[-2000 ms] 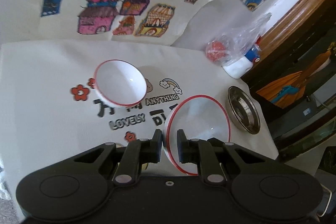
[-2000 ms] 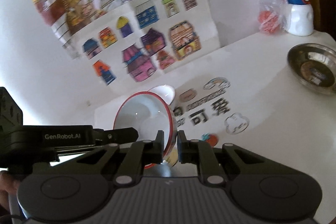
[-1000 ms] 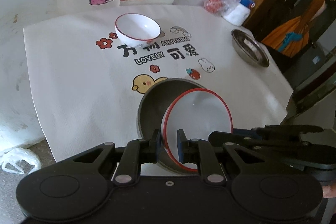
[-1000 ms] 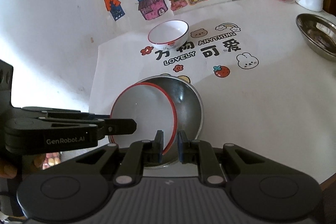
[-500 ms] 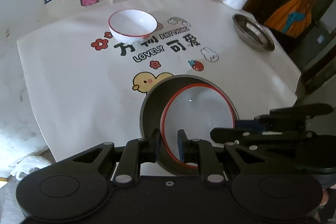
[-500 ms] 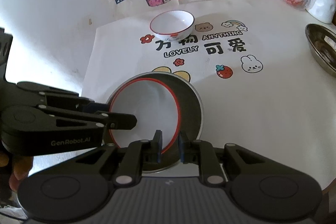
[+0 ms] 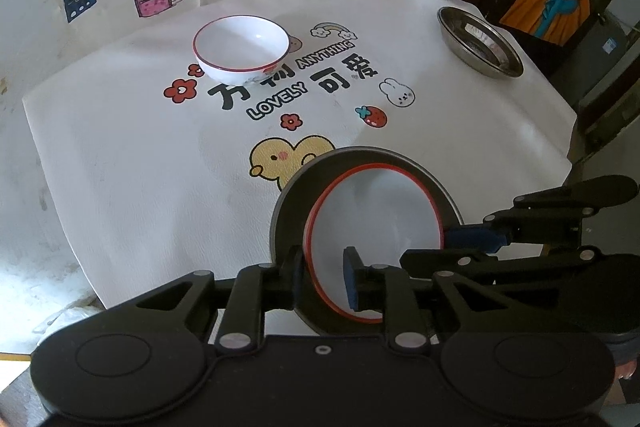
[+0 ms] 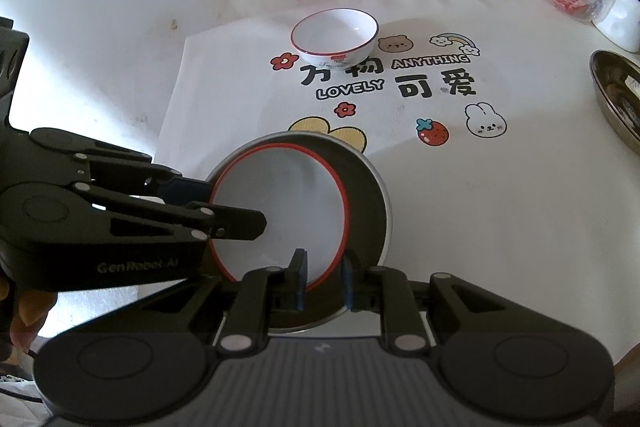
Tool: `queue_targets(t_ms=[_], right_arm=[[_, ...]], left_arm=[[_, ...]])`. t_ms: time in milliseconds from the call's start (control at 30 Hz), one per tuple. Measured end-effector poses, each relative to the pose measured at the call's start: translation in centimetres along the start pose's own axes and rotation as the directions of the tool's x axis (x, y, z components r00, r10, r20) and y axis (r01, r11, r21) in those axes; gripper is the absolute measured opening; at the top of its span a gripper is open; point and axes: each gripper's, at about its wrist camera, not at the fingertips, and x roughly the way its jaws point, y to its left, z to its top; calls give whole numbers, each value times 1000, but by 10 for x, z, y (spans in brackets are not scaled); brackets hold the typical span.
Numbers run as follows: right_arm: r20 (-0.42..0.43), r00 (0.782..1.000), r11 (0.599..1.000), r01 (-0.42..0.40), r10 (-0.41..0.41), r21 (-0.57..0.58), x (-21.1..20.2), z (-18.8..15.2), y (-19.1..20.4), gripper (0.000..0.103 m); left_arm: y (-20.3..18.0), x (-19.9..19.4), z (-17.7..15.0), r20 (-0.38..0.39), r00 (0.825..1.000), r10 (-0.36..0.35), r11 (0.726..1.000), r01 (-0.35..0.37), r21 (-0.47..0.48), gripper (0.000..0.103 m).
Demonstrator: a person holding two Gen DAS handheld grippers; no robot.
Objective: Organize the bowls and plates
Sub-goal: 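Lift the white bowl and lower it into the steel bowl, then open both grippers to release the white bowl inside the steel bowl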
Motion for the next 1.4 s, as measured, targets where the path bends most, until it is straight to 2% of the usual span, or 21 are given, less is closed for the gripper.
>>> queue_targets(t_ms=[467, 600, 767, 900, 1000, 1067, 1100, 1133, 1167, 1233, 1300, 1367, 1400], right_arm=[[18, 1000, 1000, -20, 20, 10, -4, -2, -5, 20], [33, 999, 1000, -17, 17, 9, -9, -2, -7, 23], [48, 999, 1000, -26, 25, 14, -13, 0, -10, 27], [62, 997, 999, -43, 42, 21, -16, 0, -12, 32], [81, 995, 998, -58, 56, 21, -22, 0, -12, 43], [103, 993, 998, -57, 55, 18, -28, 0, -13, 57], [115, 992, 998, -59, 56, 17, -31, 1, -13, 59], [130, 990, 998, -64, 61, 18, -35, 3, -15, 62], [144, 987, 997, -70, 66, 20, -38, 4, -16, 66], [170, 983, 997, -72, 66, 29, -42, 9, -20, 73], [193, 979, 997, -73, 64, 40, -45, 16, -25, 79], [210, 975, 995, -81, 69, 50, -43, 22, -29, 90], [219, 973, 995, -85, 71, 53, -42, 25, -31, 91]], left_arm=[[0, 1, 2, -4, 999, -35, 999, 35, 5, 36], [1, 1, 3, -8, 999, -45, 999, 45, 8, 37], [3, -6, 5, 23, 998, -66, 998, 66, -1, 48], [5, -10, 7, 35, 996, -77, 997, 77, -6, 48], [9, -13, 8, 47, 995, -93, 995, 94, -22, 49], [12, -16, 8, 60, 993, -104, 994, 106, -33, 50], [13, -18, 8, 65, 992, -110, 993, 112, -37, 50], [16, -21, 9, 76, 990, -116, 992, 120, -43, 53], [17, -23, 9, 85, 990, -115, 992, 119, -47, 62], [23, -30, 9, 131, 988, -84, 994, 93, -60, 70], [32, -36, 11, 167, 984, -65, 994, 80, -81, 71], [44, -38, 15, 187, 981, -55, 990, 78, -118, 73], [49, -38, 17, 200, 979, -39, 988, 67, -136, 77]])
